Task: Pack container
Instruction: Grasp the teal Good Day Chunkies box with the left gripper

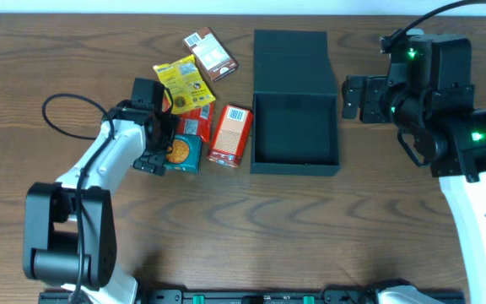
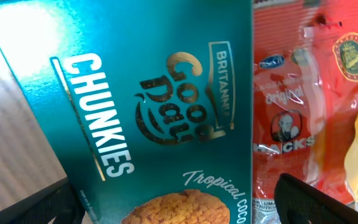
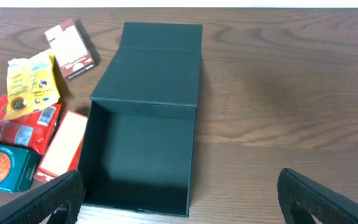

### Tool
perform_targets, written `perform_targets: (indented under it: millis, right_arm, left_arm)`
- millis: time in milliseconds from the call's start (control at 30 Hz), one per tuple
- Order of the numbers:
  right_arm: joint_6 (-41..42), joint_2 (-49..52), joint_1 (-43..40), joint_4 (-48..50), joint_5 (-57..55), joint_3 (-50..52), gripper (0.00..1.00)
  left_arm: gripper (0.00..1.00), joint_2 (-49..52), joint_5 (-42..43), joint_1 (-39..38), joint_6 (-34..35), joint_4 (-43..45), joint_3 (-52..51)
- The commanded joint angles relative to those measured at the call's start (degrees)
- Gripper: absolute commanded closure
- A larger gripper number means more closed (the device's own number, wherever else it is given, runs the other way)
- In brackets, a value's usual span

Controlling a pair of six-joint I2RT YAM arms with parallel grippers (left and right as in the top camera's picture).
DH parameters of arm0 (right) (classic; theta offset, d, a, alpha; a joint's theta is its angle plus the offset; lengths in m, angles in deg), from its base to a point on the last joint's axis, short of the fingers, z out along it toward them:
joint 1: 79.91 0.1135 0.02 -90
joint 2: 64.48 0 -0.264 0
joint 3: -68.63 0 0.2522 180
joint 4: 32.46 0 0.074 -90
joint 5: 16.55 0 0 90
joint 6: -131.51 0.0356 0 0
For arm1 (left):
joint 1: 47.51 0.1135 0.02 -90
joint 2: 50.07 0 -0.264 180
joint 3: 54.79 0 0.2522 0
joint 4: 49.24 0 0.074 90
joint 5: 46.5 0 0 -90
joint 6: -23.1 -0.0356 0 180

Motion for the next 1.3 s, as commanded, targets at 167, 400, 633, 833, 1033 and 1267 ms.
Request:
perform_targets:
  millis: [167, 400, 633, 833, 1033, 1267]
  right_arm:
    - [-1.77, -0.83, -0.46, -0.11, 0.2, -0.33, 0.01]
    - [-1.77, -0.81, -0.46, -0.09, 0.2, -0.33, 0.01]
    - [-1.77, -0.81, -0.46, 0.0, 0.17, -0.33, 0.01]
    - [-1.81, -0.81, -0.46, 1.07, 0.15, -0.33, 0.01]
    - [-2.86, -0.81, -0.46, 1.22, -0.09, -0.33, 0.01]
    - [-2.86, -0.83, -0.9, 1.84, -0.28, -0.33, 0.01]
  left_arm:
    - [0.04, 5.07, 2.47, 0.02, 0.66, -0.63, 2.34]
    - [0.04, 6.73, 2.84, 0.02, 0.52, -0.72, 2.36]
    - [0.14, 6.73, 2.95, 0.02, -2.51, -4.59, 3.17]
    - [0.21, 6.73, 0.48, 0.02, -7.65, -12.9, 8.48]
    - [0.26, 6.21, -1.36, -0.33, -12.83, -19.58, 14.05]
    - [0.29, 4.9, -6.45, -6.45, -23.5, -20.57, 21.84]
